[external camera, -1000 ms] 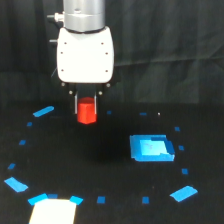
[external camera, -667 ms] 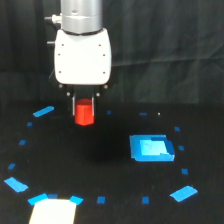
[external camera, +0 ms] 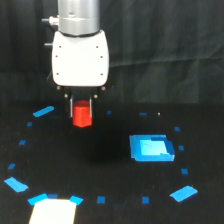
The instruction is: Pick up the red object from the table
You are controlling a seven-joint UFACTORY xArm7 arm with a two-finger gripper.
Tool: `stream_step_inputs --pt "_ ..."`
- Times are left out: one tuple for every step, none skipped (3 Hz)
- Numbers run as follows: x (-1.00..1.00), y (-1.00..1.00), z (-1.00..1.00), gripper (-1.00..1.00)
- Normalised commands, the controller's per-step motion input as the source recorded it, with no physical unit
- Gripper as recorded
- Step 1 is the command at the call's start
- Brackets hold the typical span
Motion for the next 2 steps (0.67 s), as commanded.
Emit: stream_step_inputs --pt "0.02 0.29 0.31 -1.00" --pt "0.26 -0.01 0.37 -1.00"
